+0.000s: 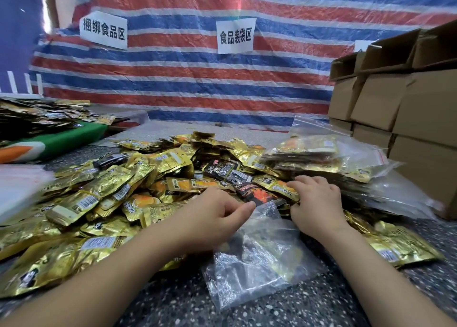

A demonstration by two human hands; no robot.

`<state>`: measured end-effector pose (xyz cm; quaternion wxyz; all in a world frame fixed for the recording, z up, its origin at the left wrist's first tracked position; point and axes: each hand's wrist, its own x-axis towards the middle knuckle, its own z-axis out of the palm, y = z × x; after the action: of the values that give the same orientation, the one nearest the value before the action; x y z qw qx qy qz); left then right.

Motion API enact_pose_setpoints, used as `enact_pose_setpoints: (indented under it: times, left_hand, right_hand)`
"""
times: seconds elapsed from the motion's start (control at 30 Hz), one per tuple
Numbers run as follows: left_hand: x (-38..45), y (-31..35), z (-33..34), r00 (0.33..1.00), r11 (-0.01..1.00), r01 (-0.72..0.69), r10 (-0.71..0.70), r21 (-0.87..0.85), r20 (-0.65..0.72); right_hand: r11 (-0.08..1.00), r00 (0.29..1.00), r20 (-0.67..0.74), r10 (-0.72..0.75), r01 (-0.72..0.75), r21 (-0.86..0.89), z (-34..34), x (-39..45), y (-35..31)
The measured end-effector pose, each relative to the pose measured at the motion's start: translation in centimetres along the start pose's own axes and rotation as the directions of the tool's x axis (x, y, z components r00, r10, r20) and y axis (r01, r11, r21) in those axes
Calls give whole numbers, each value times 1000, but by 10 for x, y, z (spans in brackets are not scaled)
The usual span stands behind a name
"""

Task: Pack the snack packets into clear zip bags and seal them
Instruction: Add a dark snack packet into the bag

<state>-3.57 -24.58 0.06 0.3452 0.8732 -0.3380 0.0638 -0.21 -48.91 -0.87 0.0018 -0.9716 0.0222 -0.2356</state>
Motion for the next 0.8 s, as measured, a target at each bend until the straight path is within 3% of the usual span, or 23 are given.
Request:
enact_pose_setpoints:
  times: [0.17, 0.3, 0.43, 0.6, 0.73, 0.8]
  left_hand:
    - [0, -2, 1, 1000, 1000, -15, 16, 21, -21]
    - [1, 0, 1, 999, 999, -28, 29, 23, -24]
    - [-1, 1, 0, 1000, 1000, -5, 4, 28, 9]
    - [-2, 3, -1, 999, 999, 23, -25, 35, 35]
    - [-1, 3, -1, 999, 999, -3, 1, 47, 33]
    - [-1, 2, 0, 1000, 999, -11, 10, 54, 22]
  right_hand:
    - [985, 997, 21, -73, 75, -155, 3, 0, 1]
    - [952, 973, 190, -135, 180, -248, -10, 18, 10]
    - [953, 926, 351, -139, 221, -207, -13, 39, 6]
    - [987, 860, 505, -81, 139, -79, -11, 59, 2]
    - [993, 876, 479, -45, 93, -76, -7, 63, 2]
    - [998, 917, 396, -53, 34, 56, -7, 64, 1]
